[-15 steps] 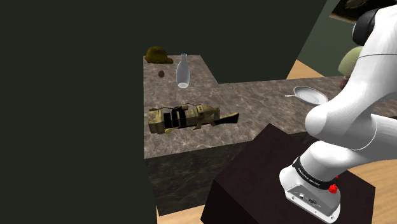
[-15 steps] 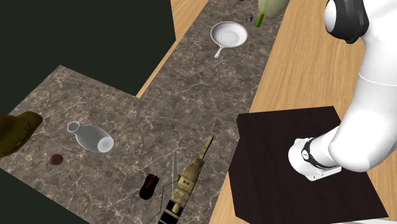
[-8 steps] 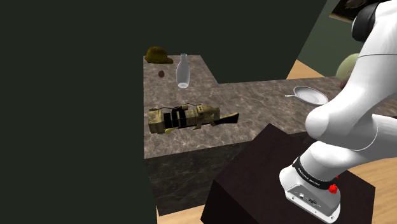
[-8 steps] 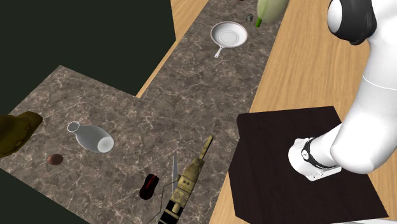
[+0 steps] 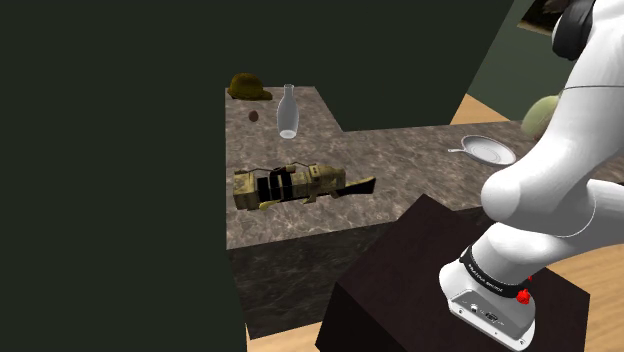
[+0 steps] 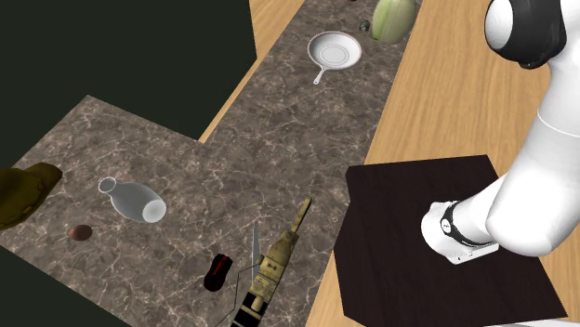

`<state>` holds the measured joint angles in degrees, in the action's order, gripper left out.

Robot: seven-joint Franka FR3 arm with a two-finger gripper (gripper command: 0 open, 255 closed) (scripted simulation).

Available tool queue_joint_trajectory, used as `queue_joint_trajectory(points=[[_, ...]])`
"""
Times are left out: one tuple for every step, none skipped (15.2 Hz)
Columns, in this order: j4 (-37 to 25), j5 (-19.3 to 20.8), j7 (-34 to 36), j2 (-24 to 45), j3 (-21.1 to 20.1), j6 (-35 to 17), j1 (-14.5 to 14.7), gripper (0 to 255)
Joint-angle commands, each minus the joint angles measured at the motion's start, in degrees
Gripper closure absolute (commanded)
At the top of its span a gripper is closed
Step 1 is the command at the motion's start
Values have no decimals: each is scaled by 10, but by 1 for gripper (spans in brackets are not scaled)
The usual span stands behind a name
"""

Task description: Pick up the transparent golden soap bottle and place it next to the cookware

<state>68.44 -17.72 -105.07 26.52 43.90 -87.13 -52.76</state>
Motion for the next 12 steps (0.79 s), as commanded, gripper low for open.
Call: queue_joint_trajectory(points=[[26, 4, 0, -6, 1, -21, 9, 255], [38, 5, -1, -8, 1, -30, 12, 255], [48, 6, -1, -10, 2, -39, 15, 255], [59, 7, -1, -12, 2, -47, 18, 255], [69, 8, -2, -13, 2, -56, 20, 255], [78, 8, -2, -14, 2, -64, 23, 255], [88, 9, -2, -15, 2, -72, 25, 255], [97, 9, -3, -16, 2, -81, 27, 255], [106, 9, -3, -16, 2, -89, 29, 255], [114, 9, -4, -17, 1, -97, 31, 255], [122, 9, -4, -17, 1, -104, 33, 255], [131, 9, -5, -17, 1, -112, 34, 255]])
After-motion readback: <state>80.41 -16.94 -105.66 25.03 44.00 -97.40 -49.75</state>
